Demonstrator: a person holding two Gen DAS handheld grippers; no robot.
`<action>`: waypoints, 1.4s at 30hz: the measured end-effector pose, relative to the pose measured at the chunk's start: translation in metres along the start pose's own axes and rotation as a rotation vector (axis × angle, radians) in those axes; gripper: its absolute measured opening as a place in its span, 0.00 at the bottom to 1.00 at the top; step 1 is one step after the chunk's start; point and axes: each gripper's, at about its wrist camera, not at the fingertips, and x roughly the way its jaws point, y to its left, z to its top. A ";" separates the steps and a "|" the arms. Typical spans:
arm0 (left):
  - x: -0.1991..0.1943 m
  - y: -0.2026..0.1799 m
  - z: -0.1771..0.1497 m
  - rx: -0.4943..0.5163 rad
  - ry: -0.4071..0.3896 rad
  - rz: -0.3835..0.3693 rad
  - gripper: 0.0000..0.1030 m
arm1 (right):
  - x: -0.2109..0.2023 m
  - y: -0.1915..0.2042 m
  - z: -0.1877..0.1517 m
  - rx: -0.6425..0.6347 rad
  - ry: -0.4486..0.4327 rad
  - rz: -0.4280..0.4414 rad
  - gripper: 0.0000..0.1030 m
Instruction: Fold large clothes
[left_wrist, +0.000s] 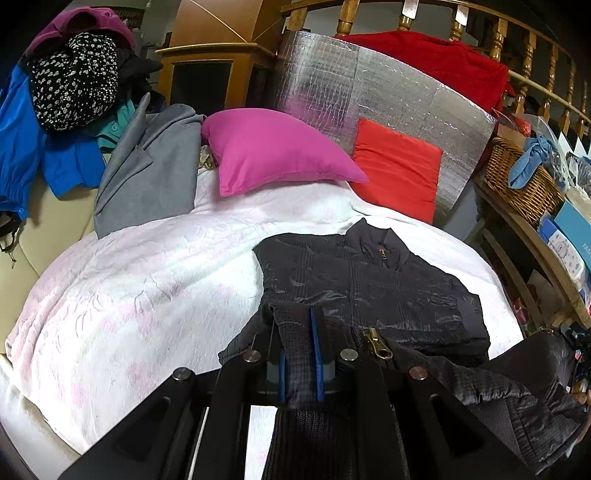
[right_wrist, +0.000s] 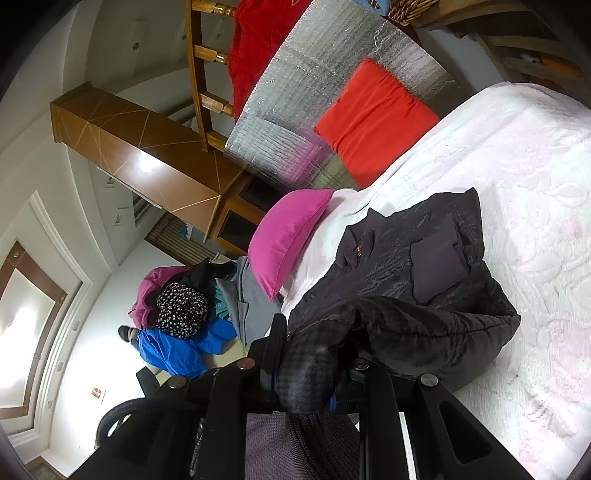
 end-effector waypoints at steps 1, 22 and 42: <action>0.001 0.000 0.001 0.001 0.000 0.000 0.12 | 0.001 0.000 0.001 -0.001 0.000 -0.001 0.18; 0.024 -0.005 0.031 0.006 -0.014 -0.003 0.12 | 0.006 -0.002 0.021 -0.014 -0.035 -0.009 0.18; 0.080 -0.012 0.064 -0.003 0.027 0.089 0.12 | 0.042 -0.015 0.059 0.024 -0.068 -0.076 0.19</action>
